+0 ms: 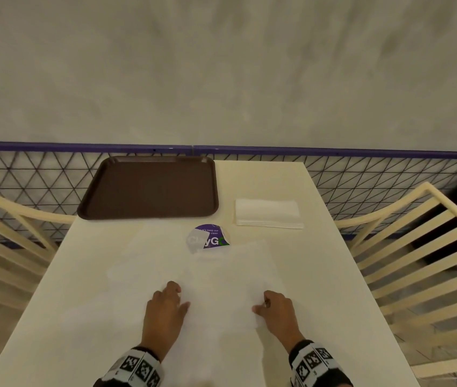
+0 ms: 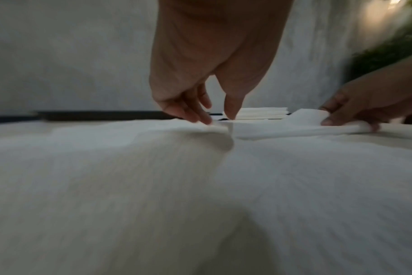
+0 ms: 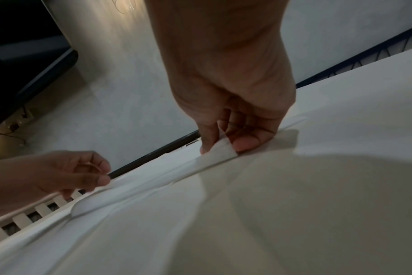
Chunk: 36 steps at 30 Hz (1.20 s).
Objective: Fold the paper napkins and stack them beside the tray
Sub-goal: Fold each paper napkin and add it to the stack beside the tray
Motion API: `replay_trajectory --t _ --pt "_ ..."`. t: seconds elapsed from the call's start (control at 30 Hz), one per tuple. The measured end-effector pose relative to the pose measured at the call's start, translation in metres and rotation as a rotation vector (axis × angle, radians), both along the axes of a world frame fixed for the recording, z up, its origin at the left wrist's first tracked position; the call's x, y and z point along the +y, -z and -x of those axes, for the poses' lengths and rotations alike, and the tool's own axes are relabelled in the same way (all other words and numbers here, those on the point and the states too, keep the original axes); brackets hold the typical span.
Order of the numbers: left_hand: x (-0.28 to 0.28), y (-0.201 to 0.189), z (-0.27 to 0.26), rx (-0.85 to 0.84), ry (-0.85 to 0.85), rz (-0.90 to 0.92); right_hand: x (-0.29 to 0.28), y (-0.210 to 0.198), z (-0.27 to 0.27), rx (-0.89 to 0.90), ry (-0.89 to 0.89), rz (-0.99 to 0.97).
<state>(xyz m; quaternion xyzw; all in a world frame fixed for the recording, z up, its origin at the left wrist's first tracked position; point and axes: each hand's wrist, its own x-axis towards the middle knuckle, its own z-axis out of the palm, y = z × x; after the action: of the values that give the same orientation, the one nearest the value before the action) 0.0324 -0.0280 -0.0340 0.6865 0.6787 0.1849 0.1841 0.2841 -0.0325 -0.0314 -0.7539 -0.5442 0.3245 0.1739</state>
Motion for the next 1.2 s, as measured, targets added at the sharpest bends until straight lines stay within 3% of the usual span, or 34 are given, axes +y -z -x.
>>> replay_trajectory --t 0.1,0.2,0.37,0.43,0.53,0.63,0.77,0.87,1.03,1.1,1.2 --pt "-0.011 0.003 -0.018 0.144 0.223 -0.241 -0.001 0.001 0.000 0.013 0.005 -0.007" --pt "-0.032 0.015 -0.037 0.236 0.498 -0.186 -0.003 0.003 -0.001 0.018 0.010 -0.005" --pt "-0.047 0.040 -0.036 0.366 0.561 -0.027 -0.009 -0.002 0.001 -0.003 -0.035 -0.042" --pt "-0.047 0.046 -0.033 0.395 0.563 -0.055 -0.017 -0.005 0.007 -0.218 -0.108 -0.181" --pt "-0.033 0.048 -0.032 0.406 0.541 -0.172 -0.035 -0.003 0.027 -0.405 -0.392 -0.351" --pt "-0.030 0.048 -0.035 0.468 0.525 -0.193 -0.049 0.016 0.039 -0.465 -0.682 -0.193" --pt "-0.034 0.054 -0.028 0.527 0.519 -0.173 -0.057 0.037 0.021 -0.619 -0.792 -0.018" --pt "-0.038 0.054 -0.009 0.565 0.550 -0.127 -0.066 0.039 -0.013 -0.578 -0.794 -0.037" --pt "-0.037 0.038 0.020 0.578 0.495 -0.223 -0.072 0.035 -0.036 -0.654 -0.580 -0.123" --pt "-0.019 0.012 0.015 0.523 0.503 -0.048 -0.073 0.035 -0.032 -0.705 -0.544 -0.154" --pt "0.015 -0.007 -0.007 0.358 0.554 0.082 -0.067 0.034 -0.035 -0.616 -0.529 -0.088"
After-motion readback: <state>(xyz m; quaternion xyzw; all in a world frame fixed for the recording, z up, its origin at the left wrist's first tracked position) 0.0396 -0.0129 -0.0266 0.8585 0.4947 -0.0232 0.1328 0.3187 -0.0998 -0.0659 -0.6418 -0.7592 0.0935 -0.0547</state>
